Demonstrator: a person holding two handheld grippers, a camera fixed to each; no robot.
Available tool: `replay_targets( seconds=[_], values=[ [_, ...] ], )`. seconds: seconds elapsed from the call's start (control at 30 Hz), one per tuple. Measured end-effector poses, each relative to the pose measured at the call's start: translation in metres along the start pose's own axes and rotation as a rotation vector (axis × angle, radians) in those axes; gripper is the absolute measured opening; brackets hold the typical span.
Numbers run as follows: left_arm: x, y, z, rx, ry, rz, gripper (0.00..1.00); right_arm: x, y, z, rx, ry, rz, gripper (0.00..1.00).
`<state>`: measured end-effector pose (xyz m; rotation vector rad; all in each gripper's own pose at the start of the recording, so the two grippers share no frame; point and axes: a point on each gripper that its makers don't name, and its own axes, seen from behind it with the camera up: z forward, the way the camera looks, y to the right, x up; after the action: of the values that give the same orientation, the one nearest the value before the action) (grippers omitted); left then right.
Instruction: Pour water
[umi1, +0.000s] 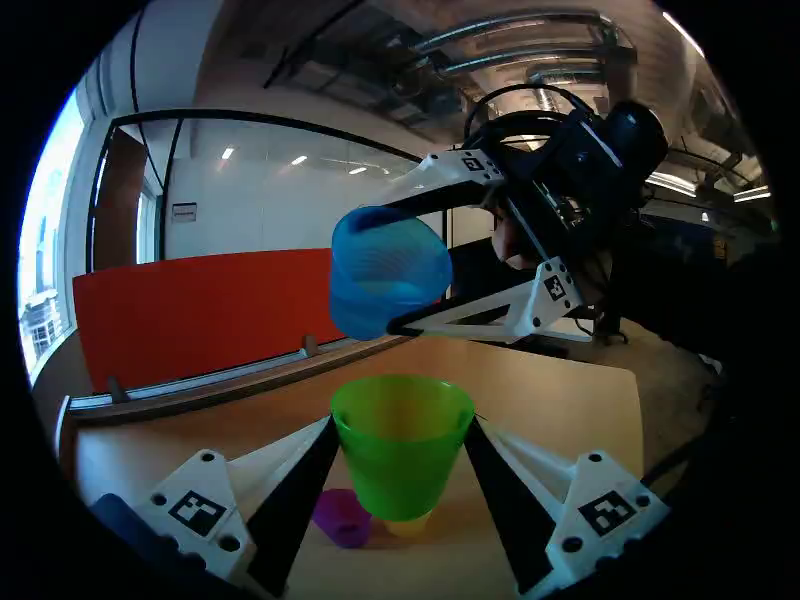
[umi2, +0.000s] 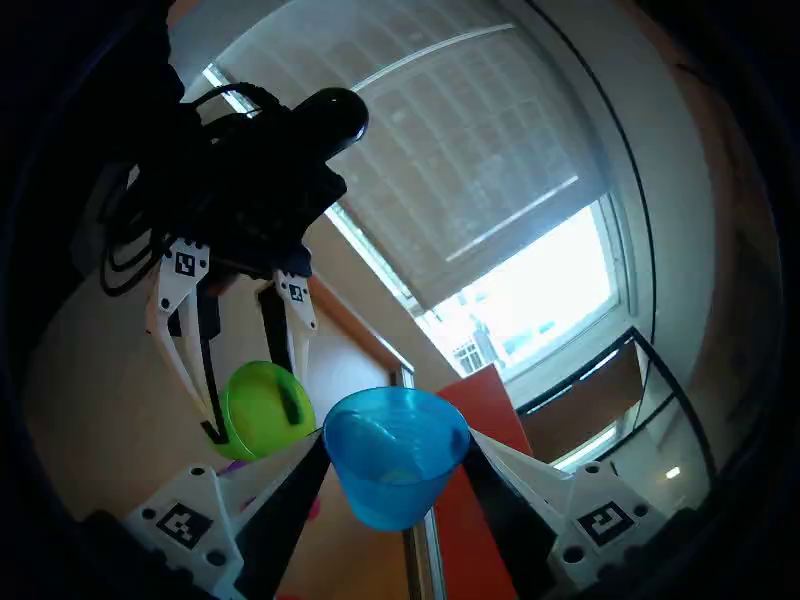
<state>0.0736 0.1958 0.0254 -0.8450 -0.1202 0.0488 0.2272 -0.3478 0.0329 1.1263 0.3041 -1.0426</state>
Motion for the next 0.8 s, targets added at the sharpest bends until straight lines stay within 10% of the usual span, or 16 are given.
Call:
replay_targets(
  seconds=[0.8],
  values=[
    [0.0003, 0.0023, 0.0035, -0.006, 0.007, -0.003, 0.86, -0.0005, 0.0076, 0.0022, -0.015, -0.03, -0.091, 0.91]
  ],
)
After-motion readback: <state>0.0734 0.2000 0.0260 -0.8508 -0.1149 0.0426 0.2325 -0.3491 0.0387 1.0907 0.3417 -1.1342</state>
